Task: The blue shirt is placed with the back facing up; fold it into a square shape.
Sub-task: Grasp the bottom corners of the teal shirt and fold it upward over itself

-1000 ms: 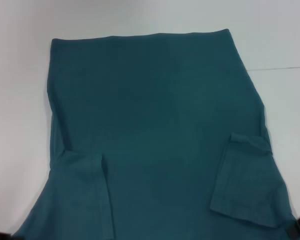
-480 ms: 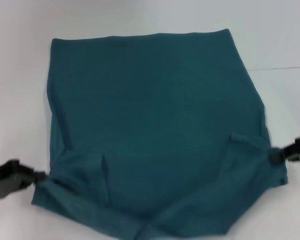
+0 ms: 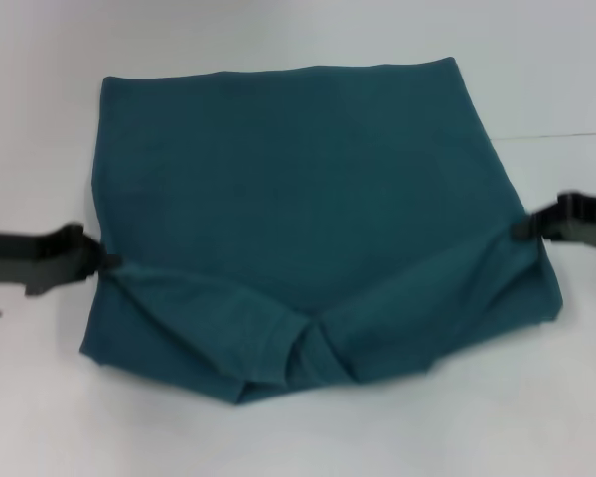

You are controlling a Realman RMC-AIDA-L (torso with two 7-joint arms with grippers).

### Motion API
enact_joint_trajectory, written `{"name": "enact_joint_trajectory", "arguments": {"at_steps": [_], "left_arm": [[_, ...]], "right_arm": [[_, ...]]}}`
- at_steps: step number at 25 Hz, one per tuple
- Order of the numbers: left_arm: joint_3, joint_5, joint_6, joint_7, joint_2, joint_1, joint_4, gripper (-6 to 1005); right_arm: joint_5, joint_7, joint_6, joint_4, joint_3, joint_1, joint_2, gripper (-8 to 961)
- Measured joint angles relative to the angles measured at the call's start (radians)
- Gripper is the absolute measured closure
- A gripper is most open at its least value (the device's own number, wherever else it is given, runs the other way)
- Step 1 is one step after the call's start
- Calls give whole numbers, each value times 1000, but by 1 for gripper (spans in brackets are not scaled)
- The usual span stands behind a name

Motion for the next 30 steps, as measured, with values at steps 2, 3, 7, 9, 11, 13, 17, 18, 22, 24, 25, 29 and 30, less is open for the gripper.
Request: {"name": "enact_joint_trajectory", "arguments": {"at_steps": [2, 3, 7, 9, 11, 13, 17, 18, 22, 24, 25, 29, 30], "left_arm": [[20, 0, -37, -15, 5, -24, -1, 1000], [32, 1, -55, -21, 6, -34, -1, 1000], [98, 6, -176, -50, 4, -72, -3, 1000], [119, 7, -249, -53, -7, -82, -8, 1000], [136, 8, -317, -53, -19, -85, -15, 1000], [160, 9, -380, -53, -27, -87, -28, 1000], [219, 9, -472, -51, -36, -90, -54, 1000], [240, 10, -496, -52, -39, -89, -54, 1000], [264, 11, -532, -52, -50, -87, -45, 1000], [263, 10, -538, -52, -50, -95, -37, 1000], [262, 10, -541, -53, -50, -100, -36, 1000], [263, 10, -575, -53, -50, -119, -34, 1000], [264, 10, -588, -53, -52, -123, -34, 1000]], "right_arm": [[39, 6, 36, 1, -5, 4, 5, 904], [53, 8, 57, 1, -8, 7, 10, 903], [57, 22, 184, 23, -48, 33, 24, 902], [55, 27, 262, 44, -75, 48, 28, 902], [54, 29, 332, 62, -103, 59, 33, 901], [53, 30, 400, 77, -131, 66, 37, 901], [53, 31, 520, 117, -173, 82, 43, 900], [52, 31, 544, 128, -183, 87, 44, 900], [53, 33, 598, 154, -197, 103, 44, 899], [55, 33, 609, 152, -195, 109, 44, 898], [58, 33, 615, 150, -192, 112, 45, 898], [78, 31, 657, 148, -189, 123, 51, 897], [88, 29, 674, 150, -192, 126, 55, 897]]}}
